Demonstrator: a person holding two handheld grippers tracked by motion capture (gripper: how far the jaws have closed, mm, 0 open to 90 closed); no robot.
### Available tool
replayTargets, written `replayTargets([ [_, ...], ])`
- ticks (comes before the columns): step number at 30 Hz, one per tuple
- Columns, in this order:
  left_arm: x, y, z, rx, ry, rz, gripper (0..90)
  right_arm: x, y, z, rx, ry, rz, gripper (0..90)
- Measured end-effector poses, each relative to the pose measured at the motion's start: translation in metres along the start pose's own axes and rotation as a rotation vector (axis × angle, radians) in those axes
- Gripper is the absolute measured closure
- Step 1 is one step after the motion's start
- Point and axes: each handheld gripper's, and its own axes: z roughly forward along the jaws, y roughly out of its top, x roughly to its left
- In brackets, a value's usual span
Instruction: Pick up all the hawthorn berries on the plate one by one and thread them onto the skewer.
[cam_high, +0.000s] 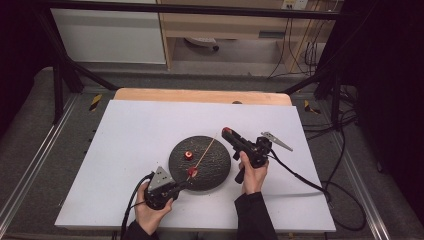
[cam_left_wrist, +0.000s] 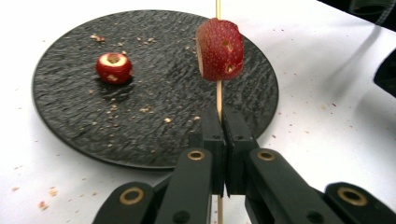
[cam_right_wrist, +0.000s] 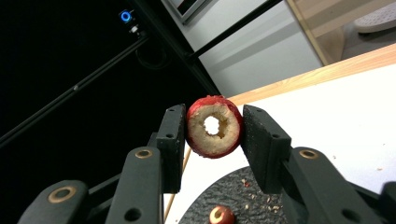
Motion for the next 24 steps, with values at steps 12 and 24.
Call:
replayTargets([
  [12, -0.0095, 0.0008, 0.0062, 0.001, -0.019, 0.013, 88.4, -0.0011, -0.0019, 0.0051, -0.069, 0.008, 0.045, 61.5],
  [24, -0.0111, 0.0031, 0.0082, -0.015, -0.016, 0.001, 88.4, 0.0001, -0.0060, 0.0053, -0.078, 0.020, 0.058, 61.5],
])
